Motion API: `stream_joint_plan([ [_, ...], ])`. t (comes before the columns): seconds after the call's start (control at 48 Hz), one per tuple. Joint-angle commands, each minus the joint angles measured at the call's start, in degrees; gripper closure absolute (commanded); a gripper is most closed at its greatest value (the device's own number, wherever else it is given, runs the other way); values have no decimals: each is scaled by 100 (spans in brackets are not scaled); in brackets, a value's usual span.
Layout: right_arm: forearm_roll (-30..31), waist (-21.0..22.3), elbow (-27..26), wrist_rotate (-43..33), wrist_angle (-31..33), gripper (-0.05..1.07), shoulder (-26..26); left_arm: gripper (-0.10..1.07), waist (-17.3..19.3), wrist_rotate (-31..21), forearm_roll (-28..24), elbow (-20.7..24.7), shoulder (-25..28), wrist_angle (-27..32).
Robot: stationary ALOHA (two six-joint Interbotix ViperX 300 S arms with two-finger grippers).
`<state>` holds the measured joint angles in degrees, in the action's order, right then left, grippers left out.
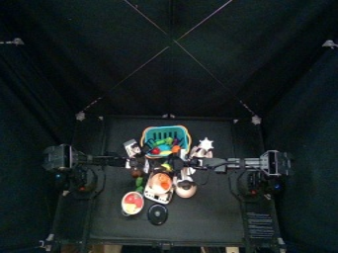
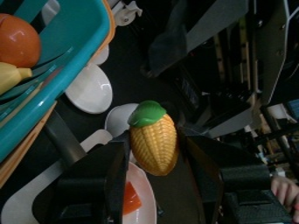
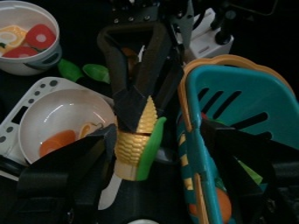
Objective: Regrasp corn
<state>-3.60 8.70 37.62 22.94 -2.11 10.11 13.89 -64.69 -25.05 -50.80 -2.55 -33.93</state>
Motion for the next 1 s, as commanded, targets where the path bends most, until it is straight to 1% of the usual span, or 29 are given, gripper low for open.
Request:
stream_joint_plan([
  [0.0, -176, -62, 176, -9, -387, -1, 448, 38, 53, 202, -325, 70, -79, -35],
  [0.125, -703, -158, 677, -9, -1002, -1, 896, 38, 88, 633, -677, 105, -105, -35],
  [0.188, -1002, -211, 896, -9, -1318, -1, 1090, 38, 97, 958, -835, 114, -141, -35],
  [0.271, -1283, -316, 1125, -9, -1661, -1, 1213, 38, 114, 1485, -1011, 123, -220, -70],
  [0.333, -1477, -431, 1230, -9, -1872, -1, 1239, 38, 114, 1854, -1046, 123, -290, -79],
  [0.417, -1670, -554, 1222, -35, -2004, -1, 1178, 38, 105, 2435, -1002, 105, -404, -88],
  [0.479, -1890, -624, 1151, -35, -2021, -1, 1046, 38, 79, 2760, -914, 88, -457, -97],
  [0.562, -2250, -650, 1028, -18, -2004, -1, 870, 38, 53, 3085, -738, 53, -536, -88],
  [0.625, -2382, -650, 958, 0, -2004, -1, 765, 38, 53, 3296, -571, 35, -589, -105],
  [0.75, -2435, -615, 861, -9, -2004, -1, 686, 38, 88, 3718, -272, -70, -765, -202],
  [0.979, -2531, -519, 729, -26, -1951, -1, 686, 38, 246, 4359, 62, -439, -1160, -624],
])
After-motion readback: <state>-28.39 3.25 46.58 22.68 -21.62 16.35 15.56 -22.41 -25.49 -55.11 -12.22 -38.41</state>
